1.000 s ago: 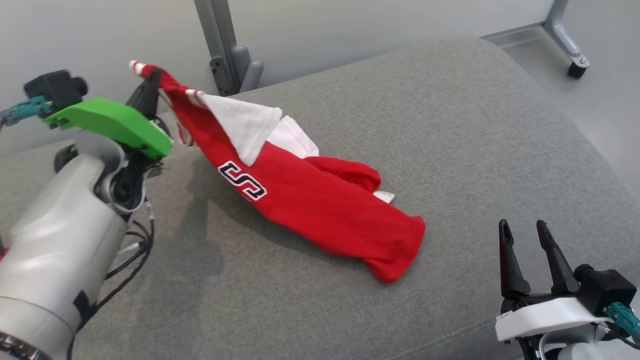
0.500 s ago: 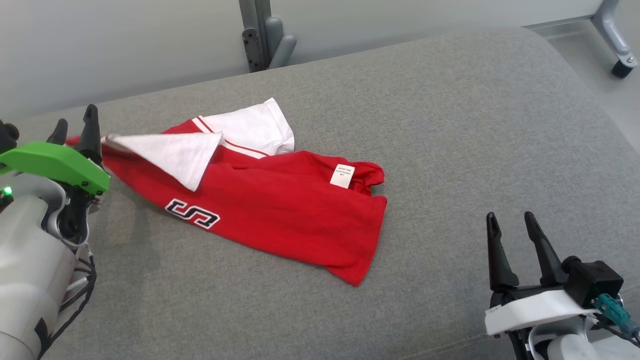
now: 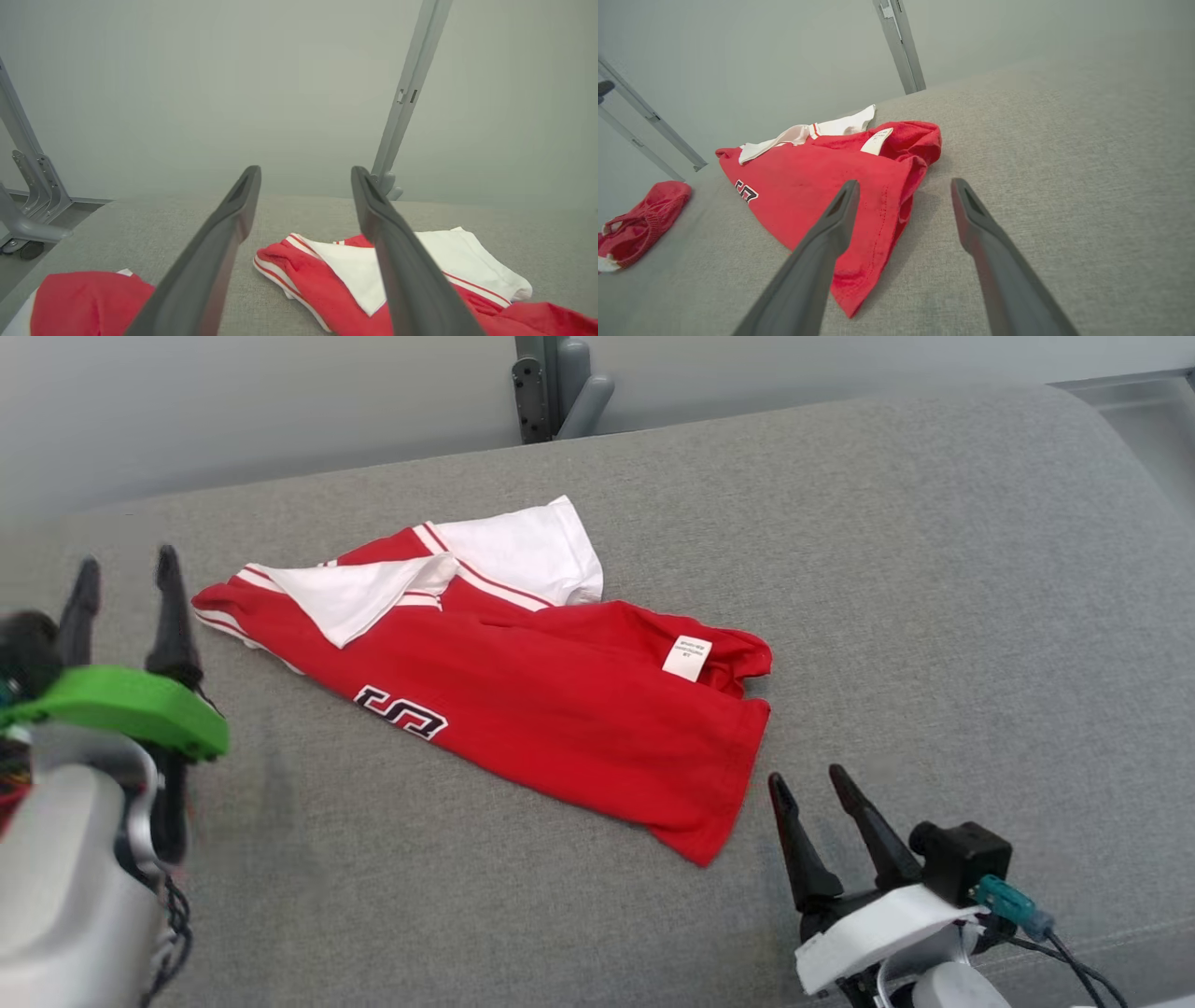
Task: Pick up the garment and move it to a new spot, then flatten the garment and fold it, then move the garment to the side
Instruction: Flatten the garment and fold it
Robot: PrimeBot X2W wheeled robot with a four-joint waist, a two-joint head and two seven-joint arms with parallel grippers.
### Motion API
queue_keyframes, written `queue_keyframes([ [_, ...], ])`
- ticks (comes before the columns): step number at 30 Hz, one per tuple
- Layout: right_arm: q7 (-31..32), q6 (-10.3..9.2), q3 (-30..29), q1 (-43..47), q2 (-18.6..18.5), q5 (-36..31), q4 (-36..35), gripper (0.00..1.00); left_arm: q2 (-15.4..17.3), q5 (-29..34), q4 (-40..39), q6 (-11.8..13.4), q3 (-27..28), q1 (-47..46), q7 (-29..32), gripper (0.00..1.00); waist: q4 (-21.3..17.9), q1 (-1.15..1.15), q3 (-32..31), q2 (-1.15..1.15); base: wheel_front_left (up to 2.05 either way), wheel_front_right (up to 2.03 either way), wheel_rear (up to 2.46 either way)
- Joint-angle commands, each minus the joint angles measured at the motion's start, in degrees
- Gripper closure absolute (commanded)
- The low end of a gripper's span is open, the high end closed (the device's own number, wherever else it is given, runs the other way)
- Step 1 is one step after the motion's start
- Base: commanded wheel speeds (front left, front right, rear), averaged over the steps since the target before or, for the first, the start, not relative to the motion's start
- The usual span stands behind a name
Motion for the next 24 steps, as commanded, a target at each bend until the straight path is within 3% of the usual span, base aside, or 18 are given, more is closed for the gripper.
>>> queue_keyframes([
  [1, -0.2, -0.02, 1.3, -1.5, -0.1, 0.5, 1.5, 0.00, -1.9, 3.8, -4.1, 0.9, 2.8, 5.1, -0.1, 0.00, 1.4, 0.00, -0.1, 0.00, 0.00, 0.00, 0.00],
  [5, -0.2, -0.02, 3.4, -4.0, -0.2, 0.7, 6.1, 0.00, -6.3, 11.8, -12.2, 0.5, 7.6, 14.8, -0.1, 0.00, 3.5, 0.00, -0.2, 0.00, 0.00, 0.00, 0.00],
  [10, -0.2, -0.01, 0.7, -6.8, -0.2, 1.8, 9.5, 0.00, -12.1, 17.9, -16.5, -1.0, 11.1, 23.0, -0.1, 0.00, 6.2, 0.00, -0.6, 0.00, 0.00, 0.00, 0.00],
  [17, -0.2, -0.02, -1.3, -8.7, -0.2, 6.7, 13.9, 0.00, -17.0, 22.0, -16.8, -3.3, 13.8, 28.7, -0.1, 0.00, 8.5, 0.00, -1.3, 0.00, 0.00, 0.00, 0.00],
  [18, -0.2, -0.01, -0.9, -9.3, -0.2, 10.0, 16.4, 0.00, -18.3, 23.0, -16.3, -4.0, 15.0, 29.8, -0.1, 0.00, 9.0, 0.00, -1.6, 0.00, 0.00, 0.00, 0.00],
  [24, -0.2, -0.01, -0.7, -11.5, -0.2, 14.9, 19.6, 0.00, -20.6, 25.3, -15.3, -5.9, 17.3, 31.0, -0.1, 0.00, 9.9, 0.00, -2.1, 0.00, 0.00, 0.00, 0.00],
])
